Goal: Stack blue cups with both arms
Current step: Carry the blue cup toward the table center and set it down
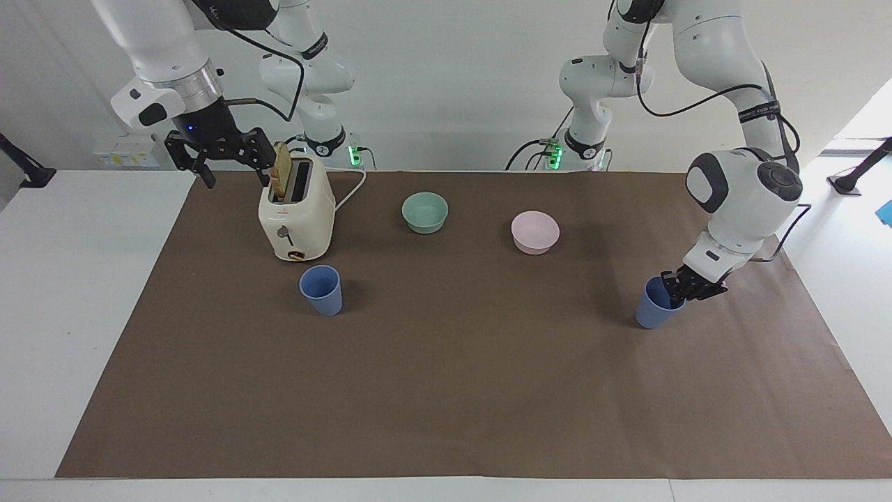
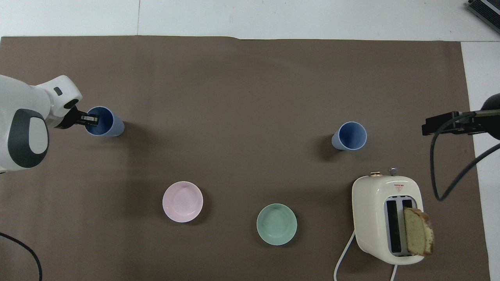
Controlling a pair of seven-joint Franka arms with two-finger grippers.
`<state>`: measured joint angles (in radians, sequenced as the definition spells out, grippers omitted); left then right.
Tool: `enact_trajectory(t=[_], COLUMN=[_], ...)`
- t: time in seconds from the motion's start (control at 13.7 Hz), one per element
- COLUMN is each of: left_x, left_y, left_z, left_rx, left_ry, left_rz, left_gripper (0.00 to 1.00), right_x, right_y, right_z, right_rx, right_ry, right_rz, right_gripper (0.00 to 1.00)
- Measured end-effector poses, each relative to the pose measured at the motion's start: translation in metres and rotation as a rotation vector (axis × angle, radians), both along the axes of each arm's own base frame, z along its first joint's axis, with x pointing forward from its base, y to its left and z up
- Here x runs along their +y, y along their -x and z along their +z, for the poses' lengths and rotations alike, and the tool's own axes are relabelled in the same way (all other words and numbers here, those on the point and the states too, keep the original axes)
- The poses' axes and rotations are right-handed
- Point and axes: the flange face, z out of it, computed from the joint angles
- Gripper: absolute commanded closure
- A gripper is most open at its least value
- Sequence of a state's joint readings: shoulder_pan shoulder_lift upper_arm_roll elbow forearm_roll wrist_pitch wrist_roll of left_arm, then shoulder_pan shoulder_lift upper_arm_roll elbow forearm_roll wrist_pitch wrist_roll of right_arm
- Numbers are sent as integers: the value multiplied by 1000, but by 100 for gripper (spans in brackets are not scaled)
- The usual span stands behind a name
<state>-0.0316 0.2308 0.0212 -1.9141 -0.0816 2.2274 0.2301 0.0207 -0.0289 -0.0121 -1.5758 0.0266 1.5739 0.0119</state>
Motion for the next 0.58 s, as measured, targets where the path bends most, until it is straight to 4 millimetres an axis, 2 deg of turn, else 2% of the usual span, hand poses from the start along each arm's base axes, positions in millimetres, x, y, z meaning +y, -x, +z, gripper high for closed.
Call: enact_trajectory(t=[0.07, 0.29, 0.58], left_x=[-21, -101, -207], left_y=[0, 7, 32], left_z=[3, 9, 14], left_rx=[-2, 0, -15], left_ry=[4, 23, 57], left_rz=[8, 62, 131], left_gripper=[100, 100, 100], right_x=[0, 0, -5], right_y=[0, 0, 0], right_z=[0, 0, -1], right_rx=[0, 0, 1], right_ry=[0, 0, 0], right_rz=[0, -1, -10], right_gripper=[0, 0, 0])
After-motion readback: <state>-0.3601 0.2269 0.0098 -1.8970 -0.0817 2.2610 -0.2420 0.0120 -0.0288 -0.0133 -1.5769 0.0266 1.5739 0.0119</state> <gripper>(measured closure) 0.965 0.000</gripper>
